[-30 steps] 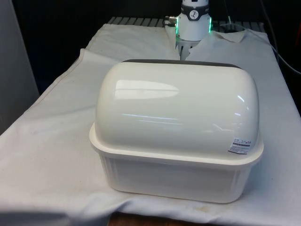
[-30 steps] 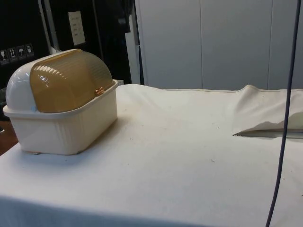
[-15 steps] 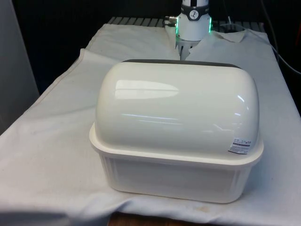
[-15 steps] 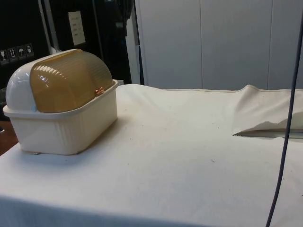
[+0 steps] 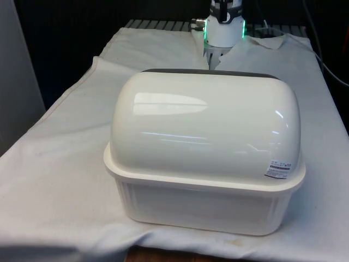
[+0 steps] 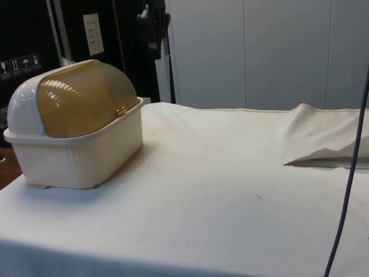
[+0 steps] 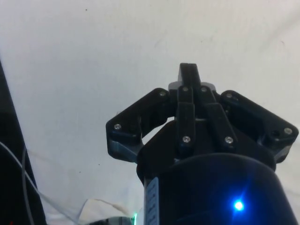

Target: Open the lid, then close it.

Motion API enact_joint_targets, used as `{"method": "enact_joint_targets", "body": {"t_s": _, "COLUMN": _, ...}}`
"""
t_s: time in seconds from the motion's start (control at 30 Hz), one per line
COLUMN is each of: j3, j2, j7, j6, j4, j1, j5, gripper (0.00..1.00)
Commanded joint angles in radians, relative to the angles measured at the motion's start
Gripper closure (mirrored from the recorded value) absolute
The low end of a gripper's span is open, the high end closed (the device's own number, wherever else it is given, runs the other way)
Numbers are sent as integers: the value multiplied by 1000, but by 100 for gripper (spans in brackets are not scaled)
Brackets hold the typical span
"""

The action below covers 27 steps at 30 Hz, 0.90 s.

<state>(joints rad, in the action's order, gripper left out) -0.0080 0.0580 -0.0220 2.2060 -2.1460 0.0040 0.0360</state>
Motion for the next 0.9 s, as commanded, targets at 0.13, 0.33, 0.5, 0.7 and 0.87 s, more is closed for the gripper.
{"method": "enact_joint_targets", "body": {"t_s": 0.13, "j3": -1, "j2": 12, "j7": 3, "j6": 61, "j4": -58, "j1": 0, "j5": 0, "gripper": 100}}
{"method": "enact_joint_targets", "body": {"t_s": 0.33, "j3": -1, "j2": 13, "j7": 14, "j6": 150, "j4": -127, "j1": 0, "j5": 2, "gripper": 100}}
{"method": "enact_joint_targets", "body": {"t_s": 0.5, "j3": -4, "j2": -1, "j7": 18, "j6": 208, "j4": -155, "j1": -1, "j5": 7, "gripper": 100}}
{"method": "enact_joint_targets", "body": {"t_s": 0.7, "j3": -8, "j2": -28, "j7": 23, "j6": 276, "j4": -175, "j1": -2, "j5": 11, "gripper": 100}}
{"method": "enact_joint_targets", "body": {"t_s": 0.87, "j3": -10, "j2": -51, "j7": 25, "j6": 318, "j4": -182, "j1": -2, "j5": 11, "gripper": 100}}
